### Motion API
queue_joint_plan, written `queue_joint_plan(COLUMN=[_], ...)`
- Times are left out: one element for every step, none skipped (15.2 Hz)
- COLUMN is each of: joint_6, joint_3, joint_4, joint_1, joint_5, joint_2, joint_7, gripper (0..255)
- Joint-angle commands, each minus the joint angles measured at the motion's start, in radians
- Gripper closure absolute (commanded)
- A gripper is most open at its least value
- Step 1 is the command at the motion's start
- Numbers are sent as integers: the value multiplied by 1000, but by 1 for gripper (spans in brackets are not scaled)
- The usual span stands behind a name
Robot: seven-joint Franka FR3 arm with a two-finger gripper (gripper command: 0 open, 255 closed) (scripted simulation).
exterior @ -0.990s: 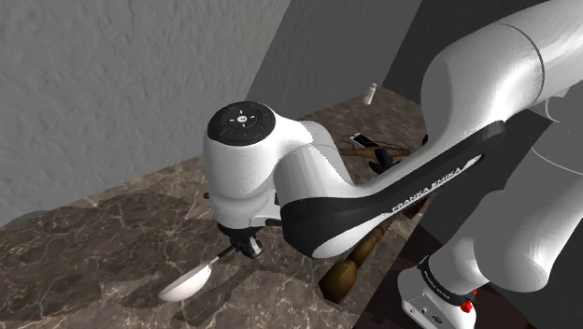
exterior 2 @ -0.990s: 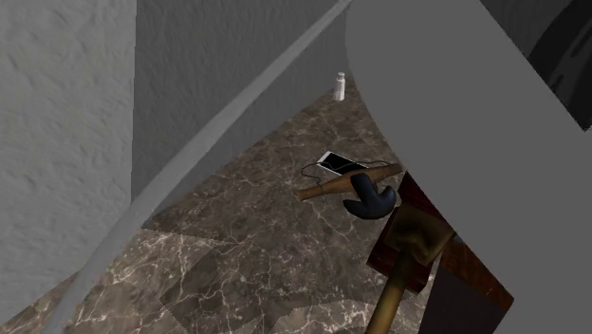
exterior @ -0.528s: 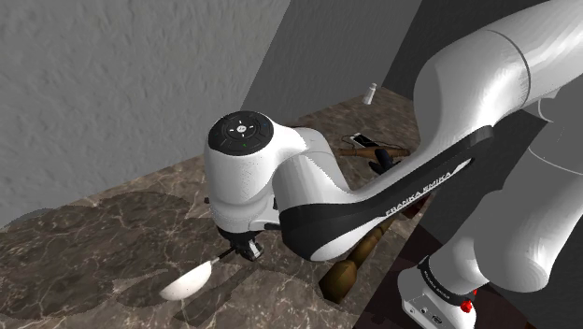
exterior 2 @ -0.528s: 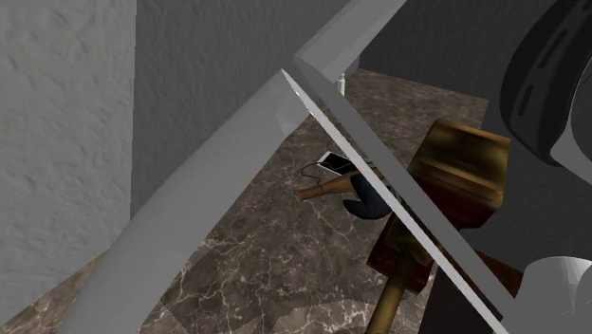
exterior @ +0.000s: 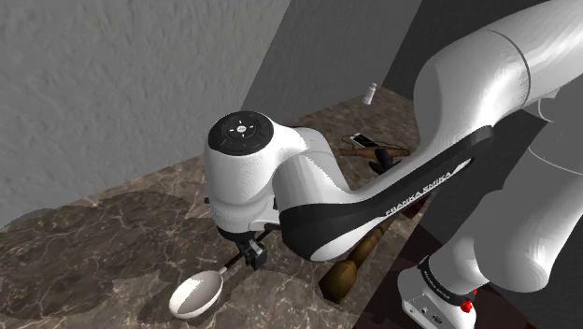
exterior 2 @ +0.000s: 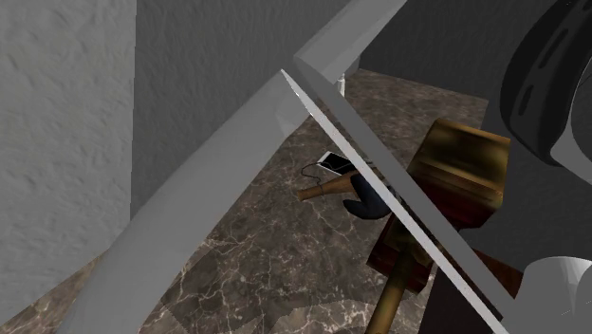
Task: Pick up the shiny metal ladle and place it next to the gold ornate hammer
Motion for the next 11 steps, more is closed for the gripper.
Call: queue_joint_plan(joint_6=[-26, -53, -81, -103, -103, -103, -103, -103, -103, -103, -103], joint_3=[9, 16, 23, 27, 27, 26, 26, 26, 26, 26, 26], joint_4=[13, 27, 42, 56, 56, 56, 56, 56, 56, 56, 56], joint_1=[-4, -7, -10, -12, -11, -11, -11, -11, -11, -11, -11], joint_5=[22, 43, 63, 78, 78, 78, 78, 78, 78, 78, 78], joint_2=[-21, -41, -60, -74, -74, -74, -74, -74, -74, -74, -74], joint_7=[-15, -28, -41, -51, -51, -51, -51, -51, -51, -51, -51], gripper=[0, 0, 0, 0, 0, 0, 0, 0, 0, 0, 0])
